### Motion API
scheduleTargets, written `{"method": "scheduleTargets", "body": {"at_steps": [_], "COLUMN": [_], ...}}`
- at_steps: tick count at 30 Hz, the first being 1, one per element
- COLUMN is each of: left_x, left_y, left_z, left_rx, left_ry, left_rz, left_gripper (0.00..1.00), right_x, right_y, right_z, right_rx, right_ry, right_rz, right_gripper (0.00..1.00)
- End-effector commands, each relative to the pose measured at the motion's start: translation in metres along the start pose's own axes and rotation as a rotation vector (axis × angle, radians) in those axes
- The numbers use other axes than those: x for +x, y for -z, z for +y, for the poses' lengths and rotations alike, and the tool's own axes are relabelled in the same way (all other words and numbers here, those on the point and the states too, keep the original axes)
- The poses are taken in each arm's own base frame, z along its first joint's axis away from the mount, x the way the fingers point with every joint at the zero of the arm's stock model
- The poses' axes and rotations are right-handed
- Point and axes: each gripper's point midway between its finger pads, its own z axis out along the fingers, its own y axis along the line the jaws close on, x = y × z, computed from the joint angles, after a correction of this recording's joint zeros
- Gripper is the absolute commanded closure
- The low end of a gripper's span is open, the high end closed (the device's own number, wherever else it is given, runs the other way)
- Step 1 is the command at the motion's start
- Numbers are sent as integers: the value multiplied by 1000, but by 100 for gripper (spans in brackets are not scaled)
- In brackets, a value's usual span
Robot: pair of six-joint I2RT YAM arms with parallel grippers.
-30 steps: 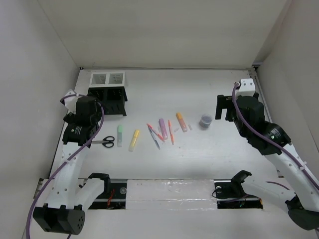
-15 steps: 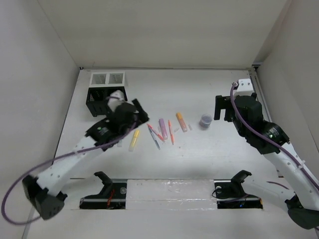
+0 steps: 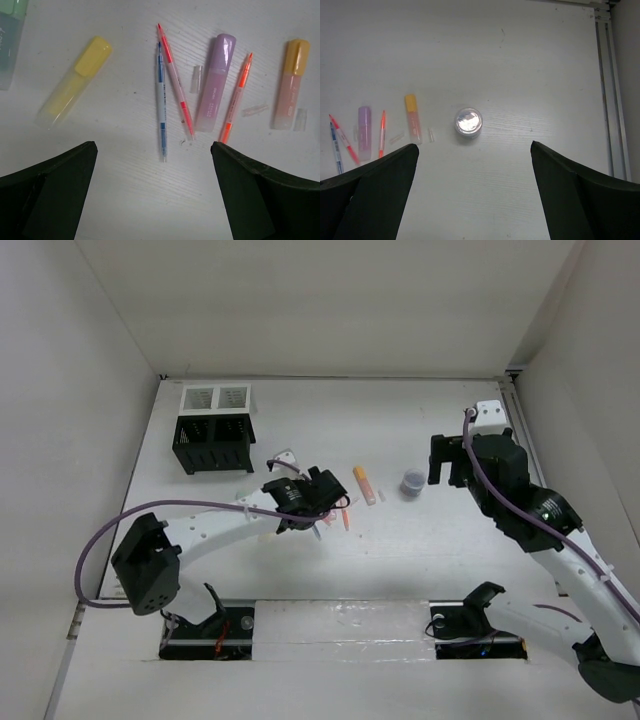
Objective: Sort the stationery into containers
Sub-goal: Pick up the pen from the center of the board.
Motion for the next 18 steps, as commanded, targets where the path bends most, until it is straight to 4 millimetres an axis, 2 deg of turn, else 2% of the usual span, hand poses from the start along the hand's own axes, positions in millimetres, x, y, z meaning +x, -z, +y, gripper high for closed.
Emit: {"method": "scheduleTargets", "body": {"at_steps": [1, 9, 12, 14, 18], "left_x": [6, 37, 40, 40, 52], "left_y": [-18, -48, -59, -59, -69], "left_z": [1, 7, 14, 12, 16], "left_rx": [-46, -112, -146, -138, -159], "left_ry": [75, 26, 13, 19, -7], "left_rz": [-31, 47, 50, 49, 73], "left_gripper": [5, 11, 13, 14, 16], "right_x": [-8, -2, -1, -3, 1], "right_y": [3, 0, 1, 0, -1], "right_z": [0, 5, 6, 7, 8], "right_rx": [-15, -35, -45, -47, -55], "right_ry": [-32, -30, -34, -39, -34], "right_rz": [-37, -31, -36, -45, -35], "right_gripper": [0, 0, 0, 0, 0]}}
